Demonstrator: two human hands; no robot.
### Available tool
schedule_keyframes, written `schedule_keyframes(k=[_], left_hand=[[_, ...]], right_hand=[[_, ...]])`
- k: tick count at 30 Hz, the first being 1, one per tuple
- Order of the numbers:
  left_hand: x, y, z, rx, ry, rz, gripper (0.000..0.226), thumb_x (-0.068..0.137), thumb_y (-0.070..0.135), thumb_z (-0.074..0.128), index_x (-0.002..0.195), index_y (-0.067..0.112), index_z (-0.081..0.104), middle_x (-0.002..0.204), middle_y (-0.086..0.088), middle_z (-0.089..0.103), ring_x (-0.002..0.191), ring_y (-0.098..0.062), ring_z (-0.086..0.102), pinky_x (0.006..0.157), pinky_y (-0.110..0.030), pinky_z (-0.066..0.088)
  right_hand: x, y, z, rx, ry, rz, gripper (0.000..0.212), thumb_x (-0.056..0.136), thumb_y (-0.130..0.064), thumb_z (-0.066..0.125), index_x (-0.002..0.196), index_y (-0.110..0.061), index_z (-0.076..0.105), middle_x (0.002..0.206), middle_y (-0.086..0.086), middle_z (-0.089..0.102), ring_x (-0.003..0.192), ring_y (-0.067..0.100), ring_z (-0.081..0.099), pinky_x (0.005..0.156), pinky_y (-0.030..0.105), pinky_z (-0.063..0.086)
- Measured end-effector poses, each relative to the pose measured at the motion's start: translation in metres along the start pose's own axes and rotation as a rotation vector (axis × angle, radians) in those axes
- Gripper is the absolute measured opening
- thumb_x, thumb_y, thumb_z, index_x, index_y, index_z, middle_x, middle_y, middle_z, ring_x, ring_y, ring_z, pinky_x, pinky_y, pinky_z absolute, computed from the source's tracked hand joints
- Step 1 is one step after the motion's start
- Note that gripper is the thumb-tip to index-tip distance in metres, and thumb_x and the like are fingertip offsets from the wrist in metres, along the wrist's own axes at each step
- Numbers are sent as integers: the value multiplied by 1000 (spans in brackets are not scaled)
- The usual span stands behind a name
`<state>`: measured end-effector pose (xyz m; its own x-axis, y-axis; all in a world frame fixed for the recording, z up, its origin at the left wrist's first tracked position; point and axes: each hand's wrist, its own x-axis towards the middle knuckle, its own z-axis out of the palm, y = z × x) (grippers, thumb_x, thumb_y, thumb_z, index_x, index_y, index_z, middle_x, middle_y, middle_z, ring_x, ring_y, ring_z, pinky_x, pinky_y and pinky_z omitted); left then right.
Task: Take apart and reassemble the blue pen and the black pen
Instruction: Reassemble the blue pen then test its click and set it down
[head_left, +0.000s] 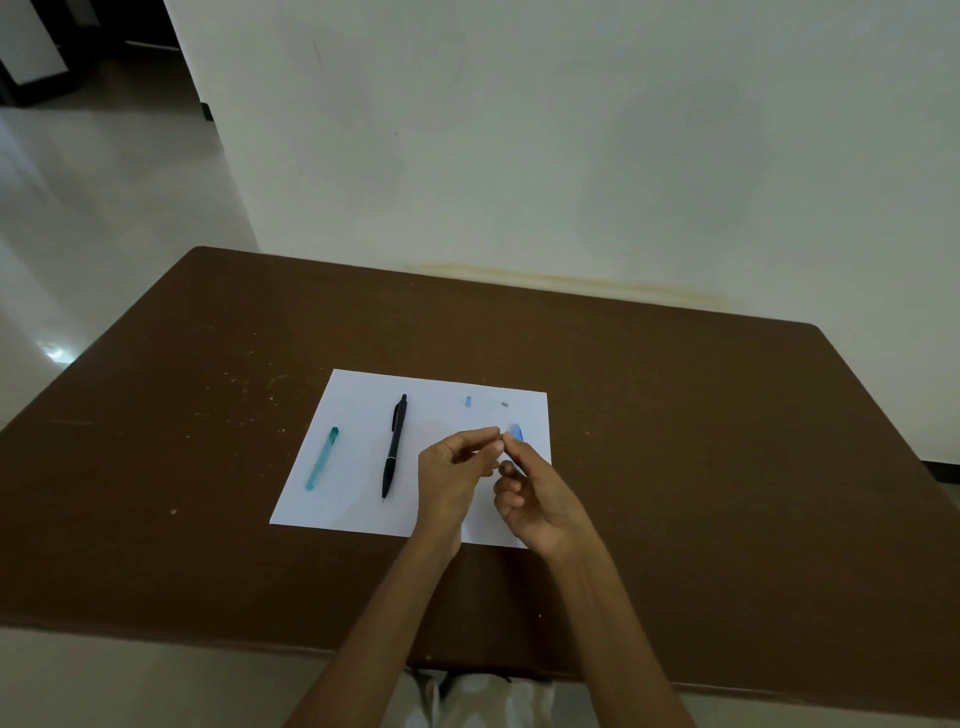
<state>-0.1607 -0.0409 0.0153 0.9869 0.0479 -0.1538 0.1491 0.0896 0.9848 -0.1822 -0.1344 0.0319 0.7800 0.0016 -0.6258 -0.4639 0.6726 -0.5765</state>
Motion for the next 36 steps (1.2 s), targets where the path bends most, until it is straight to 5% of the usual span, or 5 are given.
schedule_keyframes(k=[7, 12, 17, 26, 36], left_hand=[[4, -4, -1, 0, 48, 67, 6, 86, 17, 63, 89, 22, 66, 89, -1, 68, 79, -18, 64, 73, -22, 55], [9, 6, -4, -169, 74, -2, 7, 89, 17, 57, 88, 22, 63, 91, 3, 69, 81, -18, 65, 73, -23, 53], [15, 15, -15, -328, 105, -100, 8, 90, 15, 57, 87, 18, 64, 90, 1, 71, 79, -19, 65, 73, -25, 54], [13, 39, -29, -446, 101, -124, 9, 87, 13, 60, 94, 15, 65, 90, -4, 70, 81, -21, 65, 78, -28, 54], [-26, 114, -46, -359, -44, 85, 8, 85, 12, 60, 86, 15, 67, 71, 7, 74, 71, -13, 72, 65, -19, 57]], right_hand=[[1, -4, 5, -186, 28, -81, 33, 87, -33, 63, 109, -9, 64, 83, 5, 54, 60, 12, 42, 42, 16, 41], [24, -14, -20, -1182, 454, -553, 38, 88, -48, 54, 109, -16, 60, 116, 4, 61, 89, 13, 56, 77, 23, 47], [38, -10, -23, -1621, 419, -543, 51, 87, -50, 56, 126, -18, 49, 126, 1, 50, 104, 16, 58, 82, 22, 48], [14, -12, 5, -1294, 288, -732, 19, 89, -27, 59, 104, -16, 63, 91, -6, 63, 67, 7, 55, 61, 7, 40], [-47, 2, 36, -1107, 78, -1216, 23, 78, -32, 61, 97, -19, 66, 91, -25, 59, 91, -16, 54, 77, -1, 43]])
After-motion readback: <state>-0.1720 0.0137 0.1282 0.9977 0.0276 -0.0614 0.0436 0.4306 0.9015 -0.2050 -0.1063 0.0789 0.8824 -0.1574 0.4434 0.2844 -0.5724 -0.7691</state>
